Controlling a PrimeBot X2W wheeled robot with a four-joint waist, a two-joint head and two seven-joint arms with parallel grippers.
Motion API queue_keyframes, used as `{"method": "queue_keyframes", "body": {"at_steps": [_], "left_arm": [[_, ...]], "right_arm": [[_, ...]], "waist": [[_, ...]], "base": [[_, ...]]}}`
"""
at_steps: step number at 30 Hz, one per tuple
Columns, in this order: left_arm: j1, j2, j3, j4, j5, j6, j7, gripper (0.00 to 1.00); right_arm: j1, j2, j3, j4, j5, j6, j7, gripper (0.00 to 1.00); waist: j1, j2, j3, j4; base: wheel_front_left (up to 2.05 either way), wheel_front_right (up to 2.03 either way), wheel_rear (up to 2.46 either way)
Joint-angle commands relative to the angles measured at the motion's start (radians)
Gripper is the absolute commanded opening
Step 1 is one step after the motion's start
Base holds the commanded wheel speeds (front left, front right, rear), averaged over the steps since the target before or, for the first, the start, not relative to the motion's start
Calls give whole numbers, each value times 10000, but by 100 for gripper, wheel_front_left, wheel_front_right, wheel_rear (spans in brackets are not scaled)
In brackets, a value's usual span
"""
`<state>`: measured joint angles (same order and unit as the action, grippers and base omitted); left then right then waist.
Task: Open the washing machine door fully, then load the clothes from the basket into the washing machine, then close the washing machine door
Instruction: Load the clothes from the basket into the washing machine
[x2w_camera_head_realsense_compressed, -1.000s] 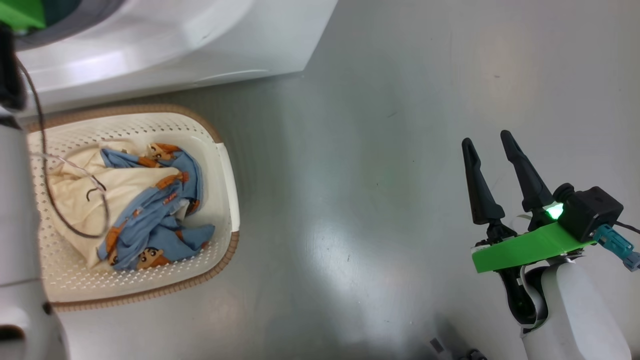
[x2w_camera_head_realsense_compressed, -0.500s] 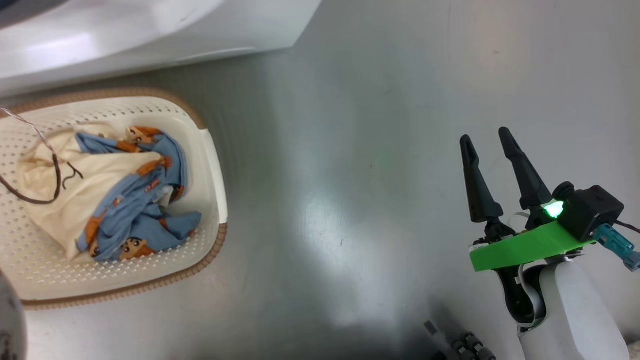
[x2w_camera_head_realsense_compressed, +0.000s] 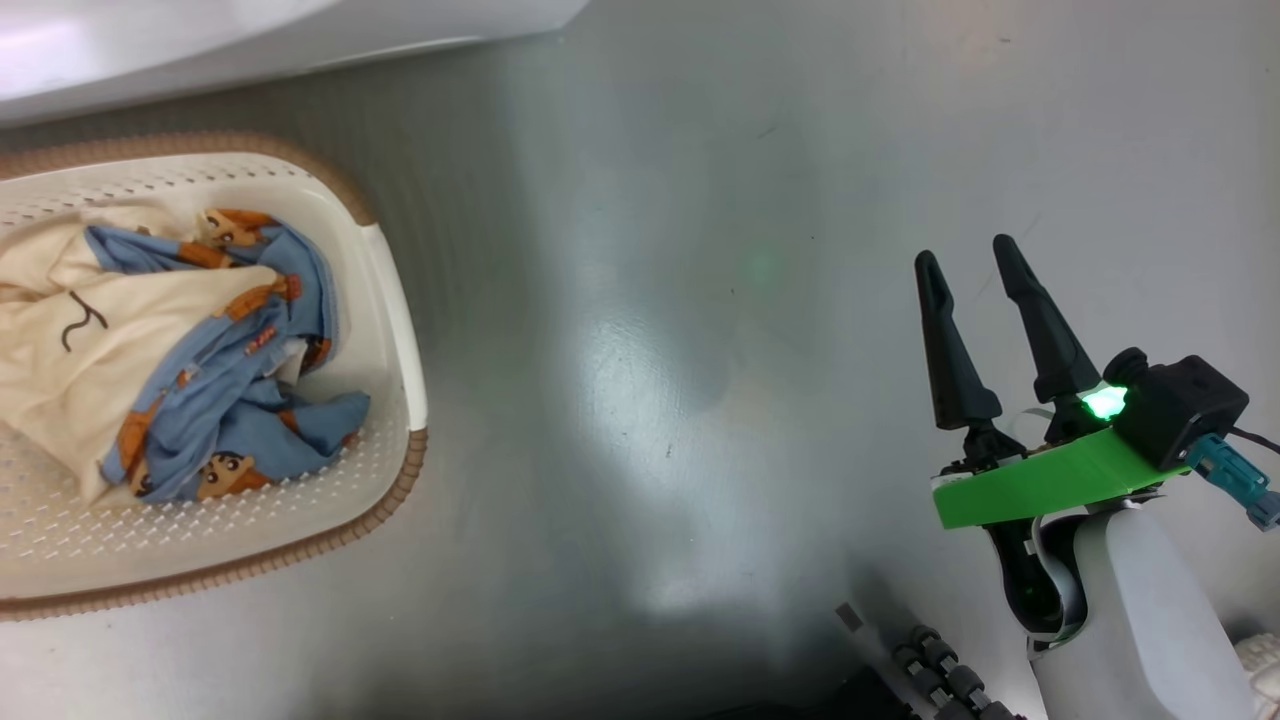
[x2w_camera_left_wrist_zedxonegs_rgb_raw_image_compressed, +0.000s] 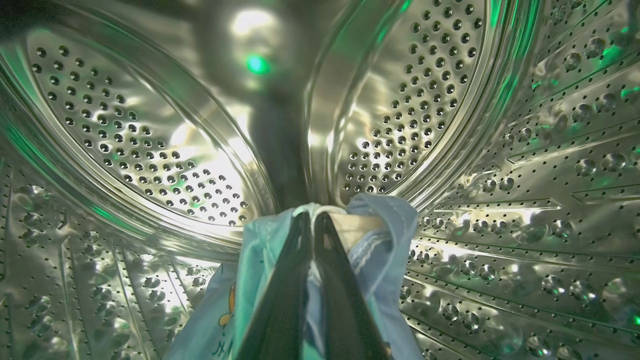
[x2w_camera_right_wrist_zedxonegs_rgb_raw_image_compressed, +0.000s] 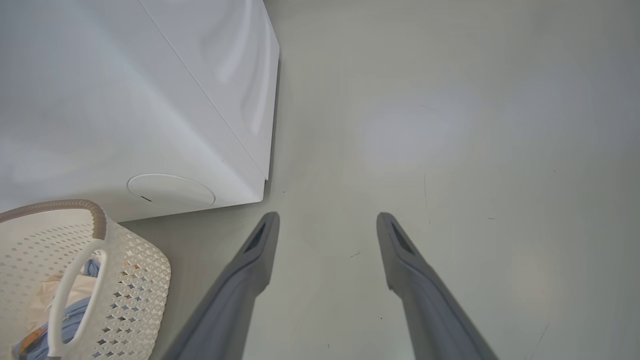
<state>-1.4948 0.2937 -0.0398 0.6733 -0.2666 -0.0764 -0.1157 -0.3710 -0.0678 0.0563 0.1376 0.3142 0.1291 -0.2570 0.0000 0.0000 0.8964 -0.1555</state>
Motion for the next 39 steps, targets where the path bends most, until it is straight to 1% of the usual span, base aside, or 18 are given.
{"method": "queue_keyframes", "body": {"at_steps": [1,9,16,19,20,21,31,39], "left_arm": [[-221,598,6,-141,27,-122,48,0],[-533,736,-58,287,-84,-166,118,0],[-478,723,-138,788,-242,-154,568,0],[-445,728,-147,835,-296,-122,445,0],[-437,725,-160,825,-289,-100,377,28],[-422,717,-168,808,-279,-65,286,100],[385,398,-286,768,-329,150,-591,100],[1028,110,-308,559,-498,219,-963,100]], "right_arm": [[277,45,271,-191,111,16,-48,100],[225,94,328,-149,175,16,-48,100],[140,113,308,-51,117,16,-48,100],[100,120,299,-25,110,16,-48,100],[94,120,285,-19,104,16,-48,100],[90,121,268,-17,99,16,-48,100],[172,128,175,52,24,16,-48,100],[254,79,145,102,-40,16,-48,100]], "waist": [[0,0,81,-75],[0,0,268,-164],[0,0,164,-96],[0,0,70,-72],[0,0,50,-60],[0,0,26,-47],[0,0,-606,134],[0,0,-960,222]], "base": [[0,0,0],[0,0,0],[0,0,0],[0,0,0],[0,0,0],[0,0,0],[0,0,0],[0,0,0]]}}
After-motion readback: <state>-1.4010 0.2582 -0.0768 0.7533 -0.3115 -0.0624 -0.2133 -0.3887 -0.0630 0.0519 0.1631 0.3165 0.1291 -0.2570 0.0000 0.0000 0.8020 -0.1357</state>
